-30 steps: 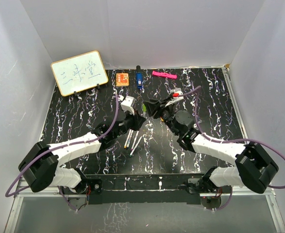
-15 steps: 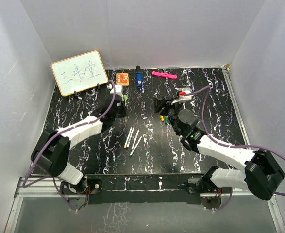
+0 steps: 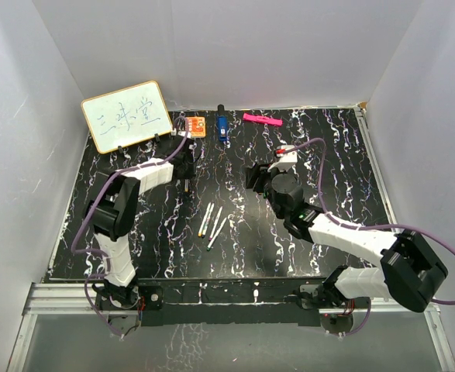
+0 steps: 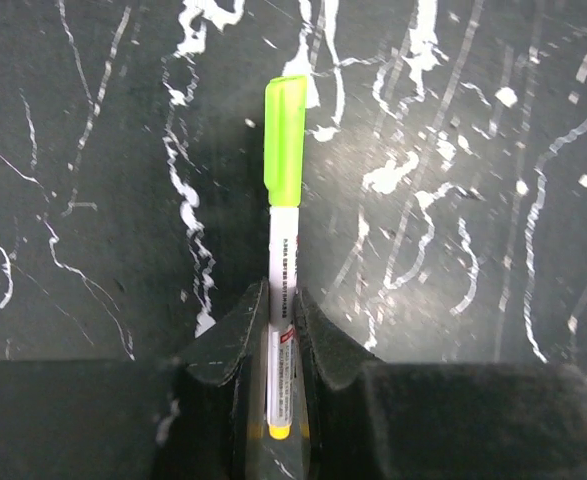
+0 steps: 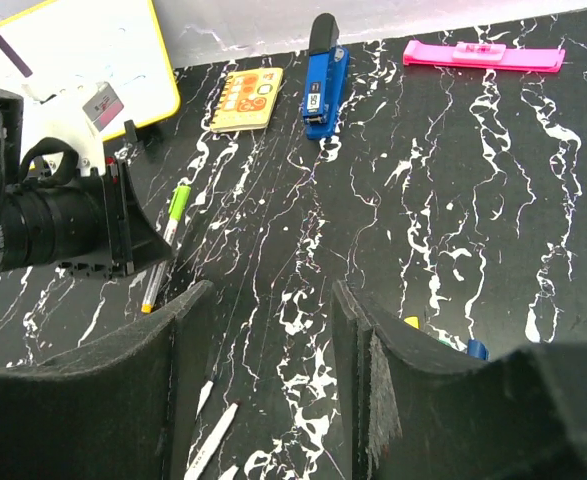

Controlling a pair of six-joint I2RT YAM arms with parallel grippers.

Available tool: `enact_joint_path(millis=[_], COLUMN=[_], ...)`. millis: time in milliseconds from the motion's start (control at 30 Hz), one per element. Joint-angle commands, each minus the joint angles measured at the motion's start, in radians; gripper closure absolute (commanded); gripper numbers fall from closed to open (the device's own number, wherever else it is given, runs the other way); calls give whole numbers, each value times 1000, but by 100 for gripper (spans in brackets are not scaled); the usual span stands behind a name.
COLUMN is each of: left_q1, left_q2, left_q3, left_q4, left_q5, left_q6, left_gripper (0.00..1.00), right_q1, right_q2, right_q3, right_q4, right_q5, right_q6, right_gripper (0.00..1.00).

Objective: Insert the pens into the pen caps

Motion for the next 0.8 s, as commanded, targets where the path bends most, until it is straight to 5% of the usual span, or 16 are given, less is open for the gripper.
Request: enact_joint_path(millis=[0,233,533,767], left_q1=[29,37,37,37], left_q2=[49,120,105,50], left_q3=[84,138,146,151], left_q4=[-84,-129,-156,-173], left_q5=[-2,18,3,-15], left_q6=[13,5,-1,-2], left_gripper=[100,93,71,67], right_q1=[-4,-5,-5,-6], right_q2=[1,15,32,39], right_q3=[2,4,13,23], right_q4=[16,12,10,10], right_q5=[2,-4,-3,13], right_q6=[26,35,33,25], right_gripper=[52,52,49,47])
